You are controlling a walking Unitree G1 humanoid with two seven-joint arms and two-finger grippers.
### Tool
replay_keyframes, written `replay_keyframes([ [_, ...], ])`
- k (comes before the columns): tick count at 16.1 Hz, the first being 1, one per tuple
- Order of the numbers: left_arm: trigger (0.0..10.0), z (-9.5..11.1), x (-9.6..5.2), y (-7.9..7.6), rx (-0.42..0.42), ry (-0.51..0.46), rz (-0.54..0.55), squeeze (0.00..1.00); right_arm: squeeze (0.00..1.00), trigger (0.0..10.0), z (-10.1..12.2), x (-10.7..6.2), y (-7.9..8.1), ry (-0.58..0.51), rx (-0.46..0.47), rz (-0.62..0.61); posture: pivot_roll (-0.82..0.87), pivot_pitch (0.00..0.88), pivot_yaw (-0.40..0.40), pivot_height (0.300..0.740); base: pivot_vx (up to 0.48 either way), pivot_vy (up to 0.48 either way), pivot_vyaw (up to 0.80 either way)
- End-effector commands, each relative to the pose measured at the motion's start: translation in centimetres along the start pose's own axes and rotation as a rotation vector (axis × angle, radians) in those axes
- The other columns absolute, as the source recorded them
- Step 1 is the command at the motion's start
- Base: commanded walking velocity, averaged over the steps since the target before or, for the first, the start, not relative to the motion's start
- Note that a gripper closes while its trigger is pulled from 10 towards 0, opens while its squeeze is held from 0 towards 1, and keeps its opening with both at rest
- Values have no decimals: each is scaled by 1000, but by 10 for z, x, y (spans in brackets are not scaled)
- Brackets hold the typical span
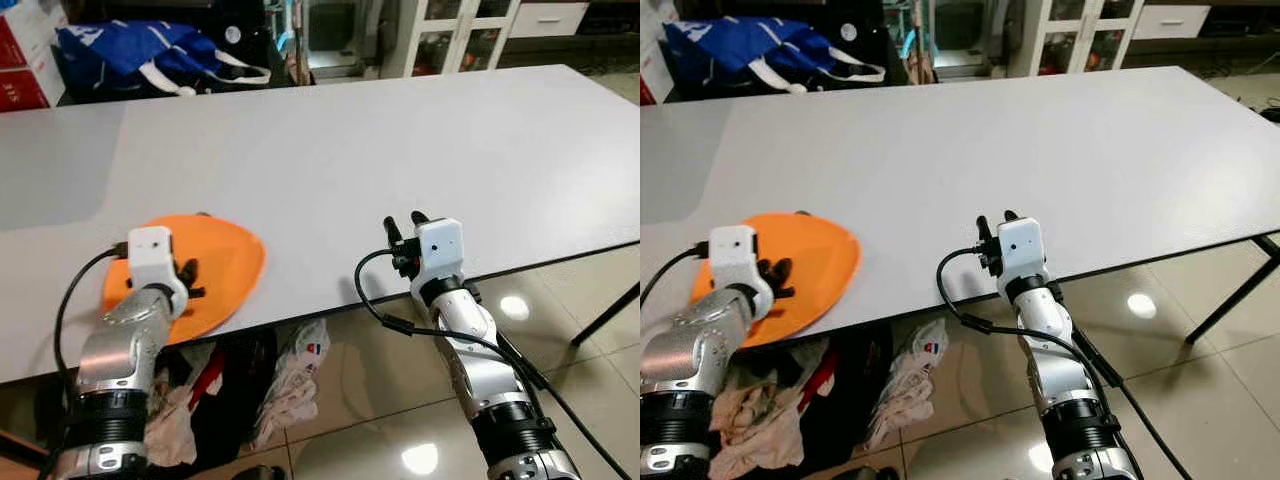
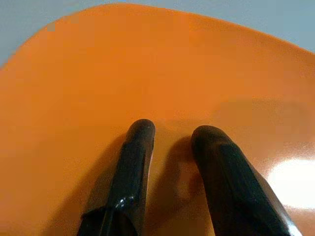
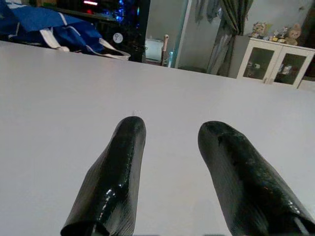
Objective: Setting the table
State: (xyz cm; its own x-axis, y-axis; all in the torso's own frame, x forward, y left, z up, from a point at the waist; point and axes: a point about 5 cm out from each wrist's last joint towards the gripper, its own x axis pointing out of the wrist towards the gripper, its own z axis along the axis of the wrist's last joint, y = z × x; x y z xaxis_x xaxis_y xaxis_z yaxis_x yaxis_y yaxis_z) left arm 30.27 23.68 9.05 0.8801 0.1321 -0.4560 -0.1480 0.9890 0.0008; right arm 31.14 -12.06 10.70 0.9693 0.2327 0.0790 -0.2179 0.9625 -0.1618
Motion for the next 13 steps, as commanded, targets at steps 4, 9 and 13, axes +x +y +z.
replay_keyframes([
  [4, 10000, -24, 4, 23, 80, 79, 88, 0, 0, 10000, -1, -1, -5, 11, -5, -4, -92, 0, 18, 740, 0, 0, 0],
  [9, 10000, -21, 6, 37, 133, 36, 138, 0, 0, 10000, -2, -3, -7, 17, -11, -1, -96, 0, 12, 740, 0, 0, 0],
  [13, 10000, -22, 6, 53, 174, 26, 193, 0, 0, 10000, -3, -4, -9, 24, -16, -2, -95, 0, 10, 740, 0, 0, 0],
])
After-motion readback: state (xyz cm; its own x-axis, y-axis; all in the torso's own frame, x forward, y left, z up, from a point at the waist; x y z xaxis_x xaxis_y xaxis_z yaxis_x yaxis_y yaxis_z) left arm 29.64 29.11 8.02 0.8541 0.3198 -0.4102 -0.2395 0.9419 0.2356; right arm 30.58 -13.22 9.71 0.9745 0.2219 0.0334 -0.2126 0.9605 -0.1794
